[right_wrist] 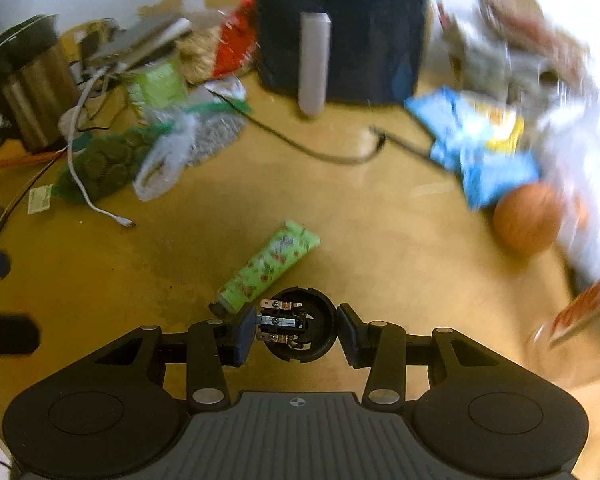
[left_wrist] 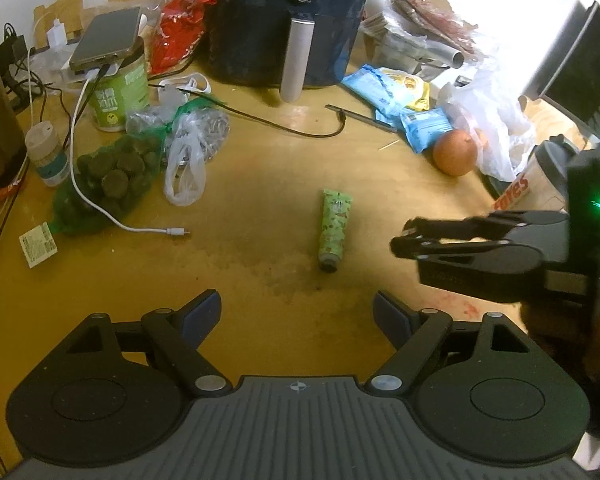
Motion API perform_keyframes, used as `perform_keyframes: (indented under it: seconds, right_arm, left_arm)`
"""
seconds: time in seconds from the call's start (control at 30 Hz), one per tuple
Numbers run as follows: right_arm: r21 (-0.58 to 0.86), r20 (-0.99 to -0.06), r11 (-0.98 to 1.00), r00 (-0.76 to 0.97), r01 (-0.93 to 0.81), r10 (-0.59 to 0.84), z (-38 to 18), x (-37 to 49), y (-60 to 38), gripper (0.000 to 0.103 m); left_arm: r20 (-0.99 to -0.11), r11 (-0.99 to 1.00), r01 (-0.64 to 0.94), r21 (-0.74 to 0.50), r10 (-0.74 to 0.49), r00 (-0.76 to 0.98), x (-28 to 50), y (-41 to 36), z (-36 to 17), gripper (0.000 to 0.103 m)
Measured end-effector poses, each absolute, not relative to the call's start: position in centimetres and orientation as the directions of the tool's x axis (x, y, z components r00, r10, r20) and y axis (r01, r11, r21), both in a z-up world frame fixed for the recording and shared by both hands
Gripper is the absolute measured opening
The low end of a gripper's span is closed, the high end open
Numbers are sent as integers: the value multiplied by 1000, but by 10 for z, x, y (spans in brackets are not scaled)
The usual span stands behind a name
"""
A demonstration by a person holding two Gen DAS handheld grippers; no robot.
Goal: Organize objects
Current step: 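Grasp the black round plug with the right gripper, then grasp the green hand cream tube upright with the left gripper while the right gripper holds the plug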
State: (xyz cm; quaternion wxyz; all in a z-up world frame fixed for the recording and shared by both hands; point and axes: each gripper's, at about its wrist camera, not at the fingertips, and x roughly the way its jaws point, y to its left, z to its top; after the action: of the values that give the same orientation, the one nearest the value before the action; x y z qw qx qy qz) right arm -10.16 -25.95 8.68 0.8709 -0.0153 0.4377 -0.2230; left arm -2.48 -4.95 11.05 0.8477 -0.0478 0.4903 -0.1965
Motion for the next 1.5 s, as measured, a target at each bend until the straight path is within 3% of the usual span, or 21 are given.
perform_keyframes:
  seconds: [0.33, 0.53, 1.17, 1.33, 1.5]
  right_arm:
    - [-419, -649, 864, 574, 279, -500, 110, -117, -231, 46]
    - [-454, -628, 846, 573, 280, -527, 116, -126, -227, 46]
    - [-310, -696, 829, 483, 465, -531, 118, -174, -248, 46]
    - [-295, -701, 808, 459, 511, -546, 121, -190, -251, 46]
    - [-283, -700, 781, 437, 556, -565, 125, -203, -257, 46]
  left_arm:
    - [-809, 908, 333, -255, -389, 441, -15, -56, 109, 83]
    - [-802, 891, 385, -241, -406, 437, -8, -66, 107, 83]
    - [-800, 845, 494, -204, -435, 413, 32, -109, 77, 82]
    - [-816, 842, 509, -180, -417, 401, 45, -123, 63, 68]
    - [-836, 839, 522, -156, -394, 383, 57, -136, 48, 63]
